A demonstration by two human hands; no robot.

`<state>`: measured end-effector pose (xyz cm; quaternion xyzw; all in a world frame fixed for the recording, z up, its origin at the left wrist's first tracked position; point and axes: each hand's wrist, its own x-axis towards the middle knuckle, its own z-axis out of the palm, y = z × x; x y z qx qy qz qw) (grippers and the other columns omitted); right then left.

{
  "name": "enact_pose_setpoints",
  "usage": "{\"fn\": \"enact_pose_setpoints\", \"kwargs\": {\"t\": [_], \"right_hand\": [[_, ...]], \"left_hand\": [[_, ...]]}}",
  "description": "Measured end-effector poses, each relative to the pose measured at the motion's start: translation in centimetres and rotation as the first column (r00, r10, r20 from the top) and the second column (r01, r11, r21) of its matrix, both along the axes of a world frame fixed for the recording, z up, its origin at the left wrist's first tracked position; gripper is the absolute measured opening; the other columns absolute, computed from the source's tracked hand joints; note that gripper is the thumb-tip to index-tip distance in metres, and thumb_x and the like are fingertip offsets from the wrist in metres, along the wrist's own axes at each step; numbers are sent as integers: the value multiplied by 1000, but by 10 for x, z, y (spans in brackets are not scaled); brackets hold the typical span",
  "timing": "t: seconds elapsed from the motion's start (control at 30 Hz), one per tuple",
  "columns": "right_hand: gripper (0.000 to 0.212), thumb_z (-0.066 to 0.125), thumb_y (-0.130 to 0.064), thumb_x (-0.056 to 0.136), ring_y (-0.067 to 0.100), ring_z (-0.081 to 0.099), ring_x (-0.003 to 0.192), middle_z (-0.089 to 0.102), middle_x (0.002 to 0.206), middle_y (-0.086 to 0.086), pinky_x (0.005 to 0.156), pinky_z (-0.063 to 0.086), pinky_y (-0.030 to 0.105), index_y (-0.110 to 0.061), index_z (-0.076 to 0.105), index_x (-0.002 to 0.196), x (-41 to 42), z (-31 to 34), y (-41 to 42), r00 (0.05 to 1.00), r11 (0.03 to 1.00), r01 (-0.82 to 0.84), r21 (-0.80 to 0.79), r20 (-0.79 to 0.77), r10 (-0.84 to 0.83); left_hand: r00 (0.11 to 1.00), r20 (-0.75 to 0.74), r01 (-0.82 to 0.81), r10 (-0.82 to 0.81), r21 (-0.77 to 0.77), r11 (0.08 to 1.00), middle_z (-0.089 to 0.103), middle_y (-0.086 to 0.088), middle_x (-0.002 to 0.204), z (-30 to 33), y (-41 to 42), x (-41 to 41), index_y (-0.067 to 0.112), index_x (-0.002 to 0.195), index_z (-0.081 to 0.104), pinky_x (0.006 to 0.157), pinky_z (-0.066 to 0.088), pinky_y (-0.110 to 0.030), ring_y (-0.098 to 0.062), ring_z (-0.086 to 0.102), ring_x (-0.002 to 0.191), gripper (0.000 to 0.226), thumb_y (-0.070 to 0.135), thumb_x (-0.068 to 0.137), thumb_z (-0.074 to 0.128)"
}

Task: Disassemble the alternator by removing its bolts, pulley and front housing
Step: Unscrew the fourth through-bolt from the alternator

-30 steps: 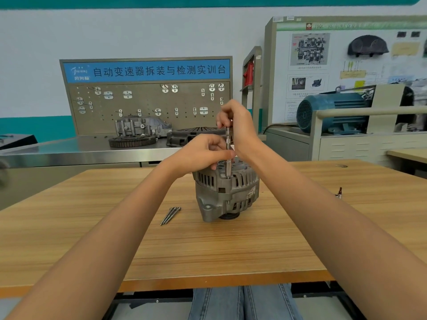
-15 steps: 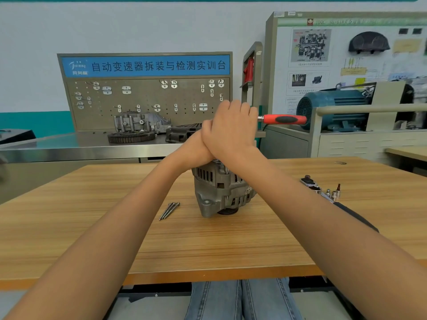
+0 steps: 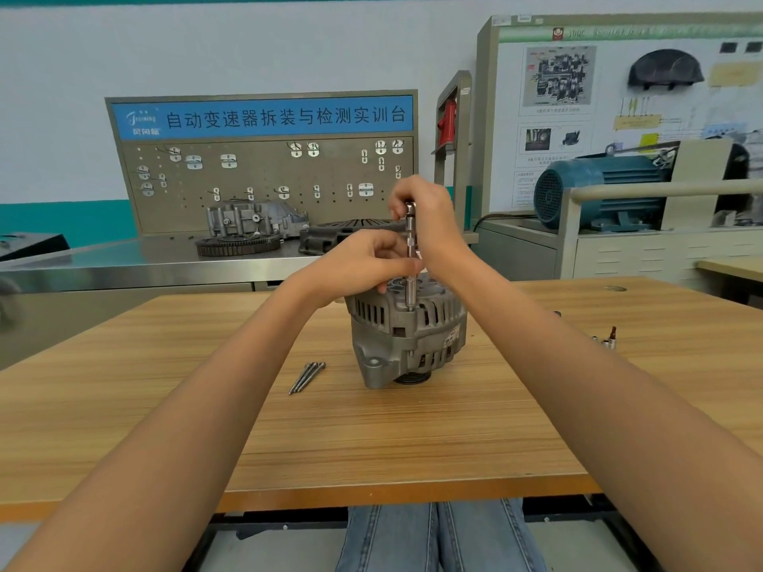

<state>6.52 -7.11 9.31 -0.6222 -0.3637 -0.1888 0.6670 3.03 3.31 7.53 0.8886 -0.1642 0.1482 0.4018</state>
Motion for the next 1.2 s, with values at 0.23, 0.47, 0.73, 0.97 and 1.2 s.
{"fn": "enact_pose_setpoints", "kwargs": {"t": [0.23, 0.47, 0.73, 0.97, 1.2], "right_hand": [[32, 44, -17, 88, 11, 36, 58, 37, 57, -4, 63, 30, 31, -16, 39, 56, 0, -6, 10, 819, 819, 535, -206, 365, -443], [29, 37, -32, 89, 24, 48, 89, 56, 94, 8, 81, 31, 36, -10, 55, 97, -4, -13, 11, 399, 340, 914, -222, 647, -649], [20, 44, -28, 86, 19, 44, 79, 48, 77, 0, 82, 28, 32, -14, 50, 73, -2, -12, 15, 542, 544, 817, -189, 573, -614], [47, 41, -9, 92, 13, 28, 50, 29, 48, 0, 52, 31, 22, -15, 31, 47, -1, 4, 4, 1000, 1000, 21, -12, -10, -21], [48, 45, -12, 91, 8, 25, 45, 26, 43, -8, 53, 26, 24, -18, 27, 46, -3, 0, 9, 958, 961, 264, -78, 137, -252]], "left_hand": [[998, 64, 12, -13, 6, 1000, 56, 16, 57, -1, 0, 0, 16, 84, 55, 49, 36, -8, 8, 48, 48, 16, 1, 87, 59], [989, 141, -46, 40, 42, 998, 54, 6, 78, 0, -5, 1, 12, 104, 53, 51, 37, -6, 1, 48, 64, 24, -6, 88, 49], [996, 78, -31, 30, 16, 999, 50, 3, 63, -1, -2, -1, 15, 89, 53, 47, 37, -16, -2, 41, 49, 16, 0, 88, 48], [1000, 12, -2, 2, -13, 1000, 57, 14, 50, -1, 1, -1, 13, 84, 64, 43, 33, -6, 2, 46, 43, 8, 21, 87, 64], [998, 55, -27, 28, -34, 999, 54, 15, 49, -2, -1, 2, 16, 72, 57, 46, 35, -8, 6, 46, 45, 17, 6, 84, 65]]}}
